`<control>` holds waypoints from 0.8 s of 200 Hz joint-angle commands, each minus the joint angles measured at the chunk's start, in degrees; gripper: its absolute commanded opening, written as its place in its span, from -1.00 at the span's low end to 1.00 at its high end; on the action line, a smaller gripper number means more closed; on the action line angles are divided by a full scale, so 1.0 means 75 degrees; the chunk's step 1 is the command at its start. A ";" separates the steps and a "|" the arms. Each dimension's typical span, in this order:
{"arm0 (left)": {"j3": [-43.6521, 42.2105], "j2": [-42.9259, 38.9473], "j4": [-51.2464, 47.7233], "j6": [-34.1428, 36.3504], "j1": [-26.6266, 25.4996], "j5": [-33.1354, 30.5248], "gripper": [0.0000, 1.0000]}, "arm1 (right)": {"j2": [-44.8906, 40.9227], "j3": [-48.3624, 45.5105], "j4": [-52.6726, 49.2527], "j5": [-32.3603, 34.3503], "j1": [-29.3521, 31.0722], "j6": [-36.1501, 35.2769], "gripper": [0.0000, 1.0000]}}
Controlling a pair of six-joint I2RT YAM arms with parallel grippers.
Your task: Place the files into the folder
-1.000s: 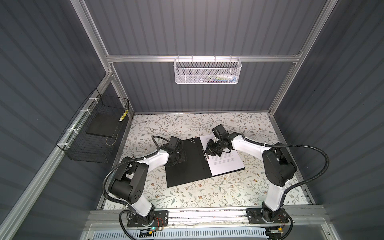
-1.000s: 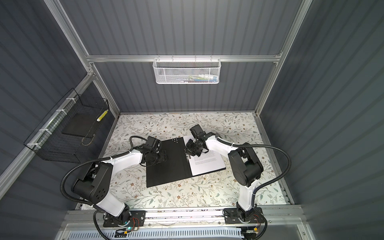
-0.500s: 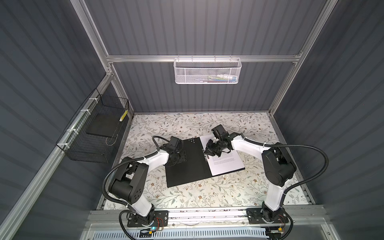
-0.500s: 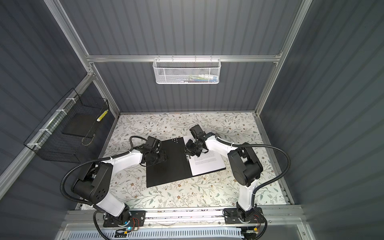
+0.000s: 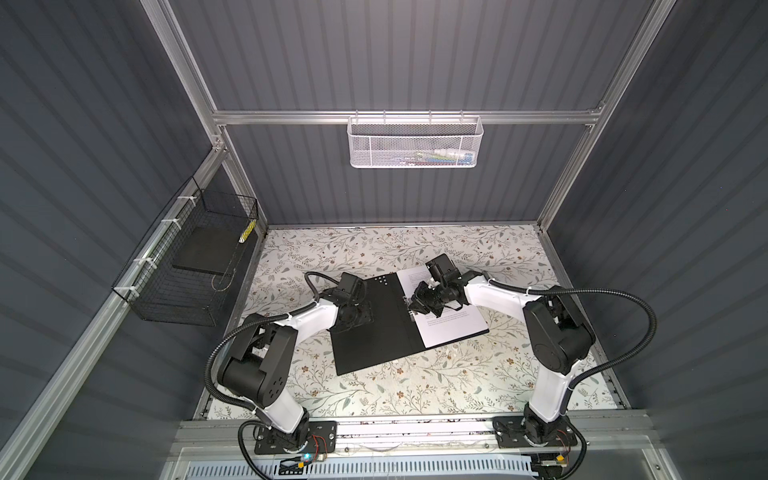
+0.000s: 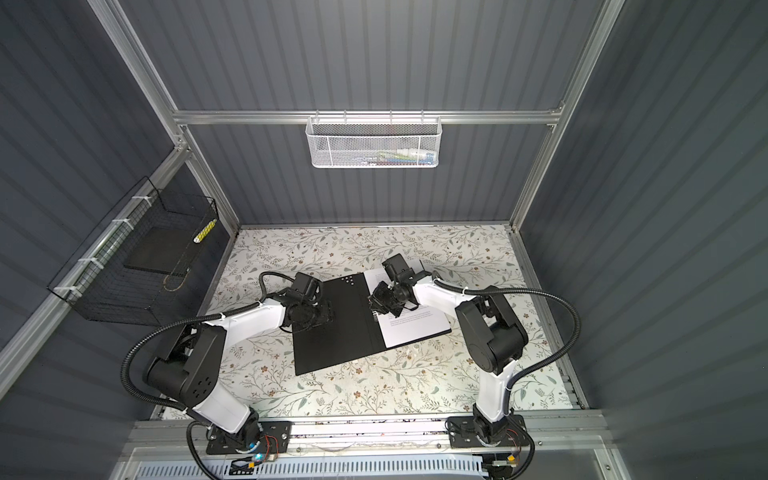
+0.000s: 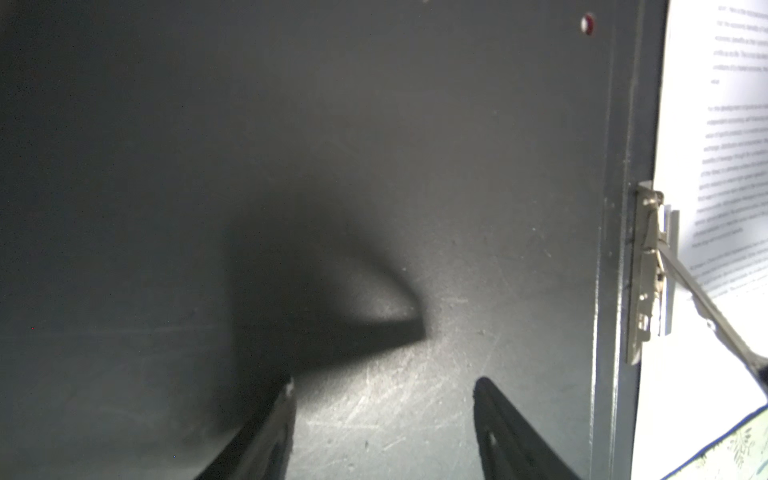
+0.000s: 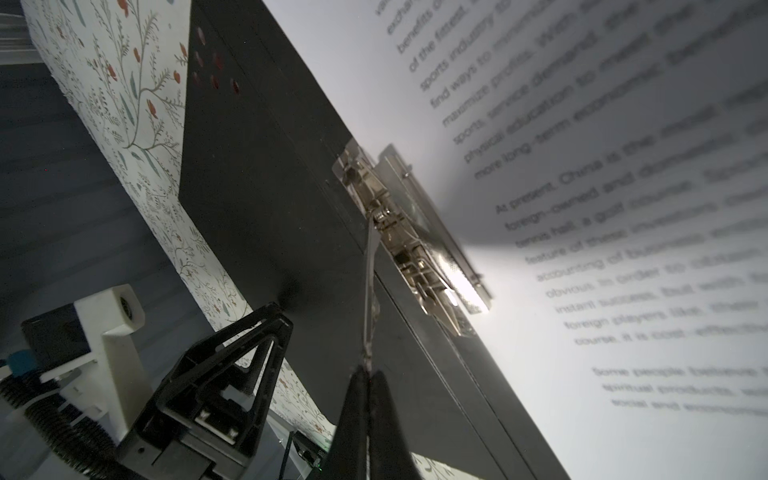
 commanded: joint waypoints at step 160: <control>-0.0387 0.0894 -0.0959 -0.0317 0.0341 -0.0574 0.34 | 0.0191 -0.2833 0.1404 0.1440 -0.0172 0.0039 -1.00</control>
